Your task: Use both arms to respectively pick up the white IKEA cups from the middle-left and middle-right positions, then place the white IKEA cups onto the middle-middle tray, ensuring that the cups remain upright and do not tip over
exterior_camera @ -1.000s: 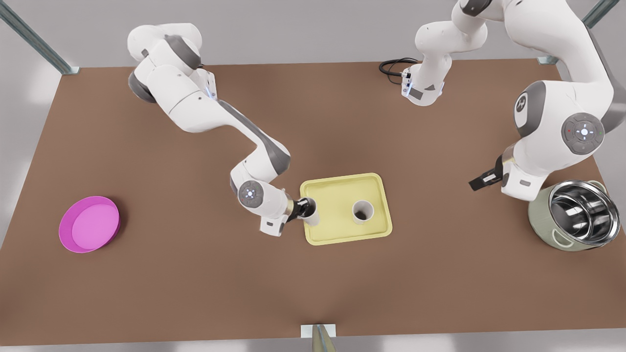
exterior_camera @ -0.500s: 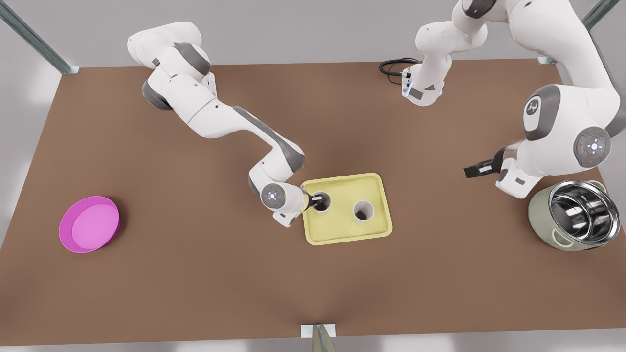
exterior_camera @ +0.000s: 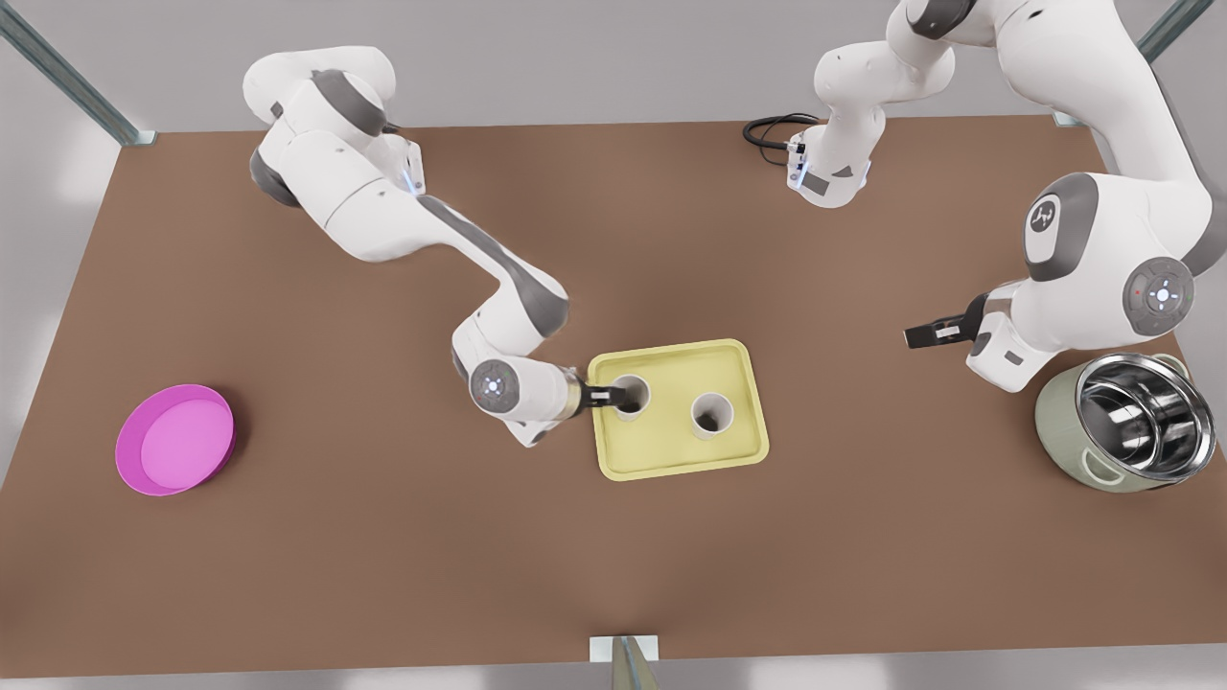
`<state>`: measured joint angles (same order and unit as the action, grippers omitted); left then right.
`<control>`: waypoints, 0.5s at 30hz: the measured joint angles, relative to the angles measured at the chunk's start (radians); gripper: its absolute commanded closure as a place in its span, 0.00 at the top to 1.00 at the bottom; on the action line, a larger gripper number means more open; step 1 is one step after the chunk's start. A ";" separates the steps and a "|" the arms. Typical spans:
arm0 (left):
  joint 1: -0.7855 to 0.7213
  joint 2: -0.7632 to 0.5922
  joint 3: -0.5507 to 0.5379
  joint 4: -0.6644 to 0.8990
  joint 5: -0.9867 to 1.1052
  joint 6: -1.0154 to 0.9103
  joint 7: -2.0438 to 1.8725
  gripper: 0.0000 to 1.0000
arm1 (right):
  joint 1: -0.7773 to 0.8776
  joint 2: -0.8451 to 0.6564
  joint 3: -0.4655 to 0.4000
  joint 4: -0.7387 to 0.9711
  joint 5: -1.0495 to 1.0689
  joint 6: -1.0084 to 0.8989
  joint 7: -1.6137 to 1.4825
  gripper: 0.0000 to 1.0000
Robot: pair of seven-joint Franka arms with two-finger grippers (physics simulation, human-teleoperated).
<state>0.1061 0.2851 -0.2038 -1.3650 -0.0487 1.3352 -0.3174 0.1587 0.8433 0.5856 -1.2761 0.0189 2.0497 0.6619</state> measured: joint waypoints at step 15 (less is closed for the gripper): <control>0.008 0.003 0.000 -0.002 0.000 0.003 0.028 1.00 | -0.264 -0.729 -0.357 -0.229 -0.159 -0.545 -0.260 1.00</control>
<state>0.1145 0.2880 -0.2035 -1.3672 -0.0490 1.3386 -0.2896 -0.1053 0.1141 0.2289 -1.5048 -0.1405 1.5043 0.4019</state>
